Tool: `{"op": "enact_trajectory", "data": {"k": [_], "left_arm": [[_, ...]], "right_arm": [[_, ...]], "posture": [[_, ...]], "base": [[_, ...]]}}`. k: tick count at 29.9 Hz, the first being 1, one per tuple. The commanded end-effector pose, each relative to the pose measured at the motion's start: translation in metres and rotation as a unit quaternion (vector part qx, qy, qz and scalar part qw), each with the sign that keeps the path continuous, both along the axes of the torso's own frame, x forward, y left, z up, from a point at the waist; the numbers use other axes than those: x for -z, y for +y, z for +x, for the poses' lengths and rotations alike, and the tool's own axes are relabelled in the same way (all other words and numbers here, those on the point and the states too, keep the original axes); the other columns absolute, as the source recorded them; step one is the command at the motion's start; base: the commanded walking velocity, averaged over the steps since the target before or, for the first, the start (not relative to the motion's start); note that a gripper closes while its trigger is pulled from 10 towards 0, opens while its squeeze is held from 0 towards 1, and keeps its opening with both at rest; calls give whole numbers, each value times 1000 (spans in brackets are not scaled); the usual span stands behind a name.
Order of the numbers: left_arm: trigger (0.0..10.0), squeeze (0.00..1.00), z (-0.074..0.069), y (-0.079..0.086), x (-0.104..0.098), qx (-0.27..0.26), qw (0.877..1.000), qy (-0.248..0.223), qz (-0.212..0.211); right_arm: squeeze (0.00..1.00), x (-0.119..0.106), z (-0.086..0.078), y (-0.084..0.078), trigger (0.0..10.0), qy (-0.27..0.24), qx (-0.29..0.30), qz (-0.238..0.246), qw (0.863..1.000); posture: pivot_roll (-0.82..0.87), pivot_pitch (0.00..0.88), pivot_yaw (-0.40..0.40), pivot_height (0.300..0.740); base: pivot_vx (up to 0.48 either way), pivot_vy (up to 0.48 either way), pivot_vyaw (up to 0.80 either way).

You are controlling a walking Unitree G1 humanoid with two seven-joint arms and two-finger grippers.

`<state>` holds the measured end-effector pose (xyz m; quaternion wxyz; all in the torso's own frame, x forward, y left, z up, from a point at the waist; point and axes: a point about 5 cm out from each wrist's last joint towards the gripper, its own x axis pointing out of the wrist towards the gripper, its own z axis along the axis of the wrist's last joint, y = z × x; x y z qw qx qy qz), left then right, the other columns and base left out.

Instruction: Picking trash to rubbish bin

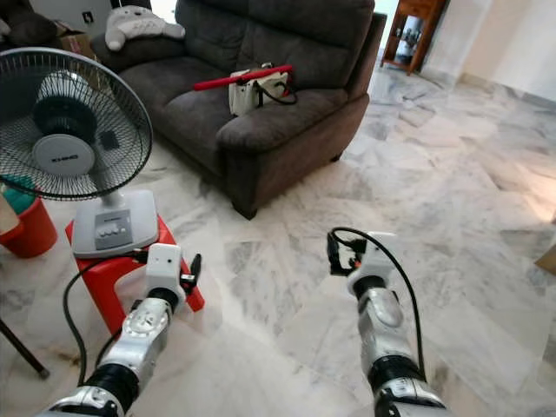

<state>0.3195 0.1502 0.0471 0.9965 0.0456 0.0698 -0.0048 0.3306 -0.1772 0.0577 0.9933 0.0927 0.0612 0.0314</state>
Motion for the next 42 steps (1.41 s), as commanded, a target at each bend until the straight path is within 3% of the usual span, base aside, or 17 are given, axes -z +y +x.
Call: {"op": "enact_trajectory", "data": {"k": [1, 5, 12, 19, 30, 42], "left_arm": [[10000, 0, 6, 2, -7, -4, 1000, -6, -5], [10000, 0, 12, 12, -13, -2, 1000, -9, -3], [10000, 0, 23, 20, -26, -3, 1000, -18, -4], [10000, 0, 22, 21, -26, -5, 1000, -21, -9], [10000, 0, 22, 17, -25, 24, 1000, -16, -3], [10000, 0, 21, 9, -23, 34, 999, -18, -7]], "right_arm": [[0, 2, 1, 3, 10000, 8, 0, 3, 1000], [0, 2, 2, 12, 10000, 8, 4, 12, 1000], [0, 0, 4, 18, 10000, 2, 13, 15, 1000], [0, -3, 6, 24, 10000, -3, 2, 6, 1000], [0, -5, 8, 29, 10000, -12, 15, 11, 1000], [0, 1, 3, 26, 10000, -5, 15, 5, 1000]], "posture": [[-16, 0, 10, 740], [-31, 0, 63, 740], [-23, 0, 84, 740], [-28, 0, 98, 740], [-72, 0, 173, 740], [-62, 0, 165, 740]], "base": [[0, 0, 0], [0, 0, 0], [0, 0, 0], [0, 0, 0], [0, 0, 755], [0, 0, 800]]}}
